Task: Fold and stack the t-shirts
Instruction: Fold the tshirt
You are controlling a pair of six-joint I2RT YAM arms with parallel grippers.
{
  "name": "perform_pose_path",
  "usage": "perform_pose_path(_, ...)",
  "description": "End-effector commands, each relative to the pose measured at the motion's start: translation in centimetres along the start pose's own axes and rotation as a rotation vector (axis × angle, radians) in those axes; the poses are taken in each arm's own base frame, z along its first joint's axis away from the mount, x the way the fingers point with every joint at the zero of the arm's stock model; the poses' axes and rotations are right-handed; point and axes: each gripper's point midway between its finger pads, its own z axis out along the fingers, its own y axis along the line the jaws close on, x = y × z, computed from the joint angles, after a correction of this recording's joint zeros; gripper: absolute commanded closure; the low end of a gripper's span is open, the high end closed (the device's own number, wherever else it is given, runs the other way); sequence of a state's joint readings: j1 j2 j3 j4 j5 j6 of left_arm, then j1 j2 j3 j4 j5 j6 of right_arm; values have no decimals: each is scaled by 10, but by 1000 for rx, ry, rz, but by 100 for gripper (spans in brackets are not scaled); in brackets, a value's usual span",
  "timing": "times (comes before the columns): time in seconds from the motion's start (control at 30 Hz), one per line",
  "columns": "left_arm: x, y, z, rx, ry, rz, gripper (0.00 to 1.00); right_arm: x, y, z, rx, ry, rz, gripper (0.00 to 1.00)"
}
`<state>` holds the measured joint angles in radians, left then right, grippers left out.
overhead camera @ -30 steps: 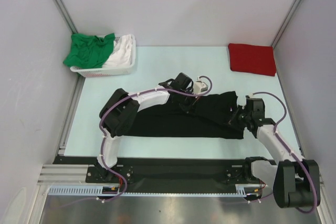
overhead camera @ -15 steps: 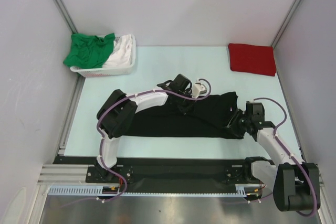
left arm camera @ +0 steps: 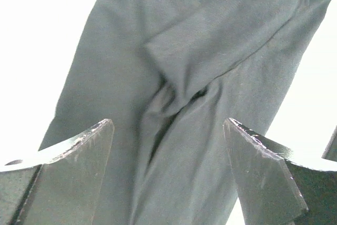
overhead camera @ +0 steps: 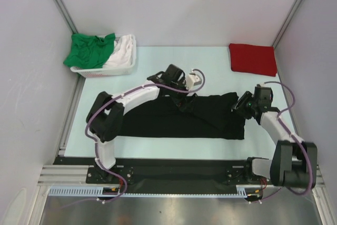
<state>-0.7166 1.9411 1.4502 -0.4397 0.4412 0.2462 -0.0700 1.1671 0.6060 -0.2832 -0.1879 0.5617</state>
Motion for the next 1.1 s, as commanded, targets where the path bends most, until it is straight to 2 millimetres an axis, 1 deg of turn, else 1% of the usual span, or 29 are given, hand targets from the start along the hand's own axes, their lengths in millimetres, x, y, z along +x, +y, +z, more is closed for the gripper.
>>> perform_pose_path(0.0, -32, 20, -60, -78, -122, 28, 9, -46, 14, 19, -31, -107, -57, 52)
perform_pose_path(0.03, -29, 34, -67, -134, -127, 13, 9, -55, 22, 23, -57, -112, -63, 53)
perform_pose_path(0.07, -13, 55, -77, -196, -112, -28, 9, -51, 19, 35, -50, -76, -58, 53)
perform_pose_path(0.1, -9, 68, -86, -255, -108, -40, 10, -55, 22, 40, -58, -76, -64, 53)
perform_pose_path(0.13, 4, 92, -97, -380, -69, -62, 11, -59, 23, 45, -55, -73, -65, 54)
perform_pose_path(0.17, 27, 110, -105, -446, -26, -96, 11, -60, 21, 50, -47, -67, -62, 54)
perform_pose_path(0.2, 38, 122, -112, -498, -8, -114, 12, -57, 17, 59, -34, -53, -56, 55)
perform_pose_path(0.23, 50, 133, -118, -544, 8, -136, 12, -56, 17, 62, -40, -45, -54, 57)
perform_pose_path(0.27, 77, 148, -128, -595, 47, -187, 12, -56, 17, 65, -43, -41, -53, 60)
perform_pose_path(0.33, 100, 163, -140, -643, 70, -232, 12, -52, 16, 73, -49, -25, -41, 66)
perform_pose_path(0.37, 121, 175, -150, -682, 95, -273, 12, -51, 15, 75, -48, -19, -36, 75)
perform_pose_path(0.4, 133, 183, -157, -723, 115, -290, 12, -49, 13, 77, -42, -10, -32, 80)
perform_pose_path(0.43, 139, 191, -162, -748, 115, -300, 12, -46, 10, 80, -33, 4, -27, 85)
perform_pose_path(0.47, 154, 198, -167, -769, 139, -326, 12, -45, 7, 81, -26, 8, -23, 90)
perform_pose_path(0.5, 162, 203, -169, -782, 150, -340, 12, -42, 3, 81, -12, 16, -16, 97)
perform_pose_path(0.53, 167, 206, -170, -787, 158, -352, 13, -44, -1, 79, 4, 3, -14, 100)
perform_pose_path(0.57, 178, 211, -171, -795, 173, -379, 13, -43, -5, 78, 22, 1, -12, 100)
perform_pose_path(0.63, 187, 217, -174, -810, 186, -402, 14, -42, -19, 71, 64, -9, 2, 100)
perform_pose_path(0.67, 191, 222, -179, -822, 183, -421, 14, -46, -18, 64, 63, -28, -3, 100)
perform_pose_path(0.7, 195, 224, -181, -826, 183, -437, 14, -45, -22, 61, 72, -34, 2, 100)
perform_pose_path(0.73, 195, 227, -184, -830, 173, -443, 14, -40, -25, 59, 78, -34, 1, 100)
perform_pose_path(0.77, 199, 230, -188, -837, 170, -459, 15, -41, -24, 57, 70, -41, -6, 100)
perform_pose_path(0.87, 201, 238, -199, -855, 153, -475, 15, -35, -28, 61, 76, -16, -8, 100)
perform_pose_path(0.93, 200, 240, -201, -846, 138, -473, 15, -34, -25, 62, 52, -8, 0, 100)
perform_pose_path(1.0, 199, 244, -210, -856, 128, -469, 14, -38, -16, 62, 10, -12, -1, 84)
perform_pose_path(1.03, 201, 246, -214, -861, 130, -469, 13, -40, -11, 61, -8, -18, -6, 74)
perform_pose_path(1.07, 203, 248, -218, -868, 128, -478, 12, -41, -9, 61, -19, -20, -7, 62)
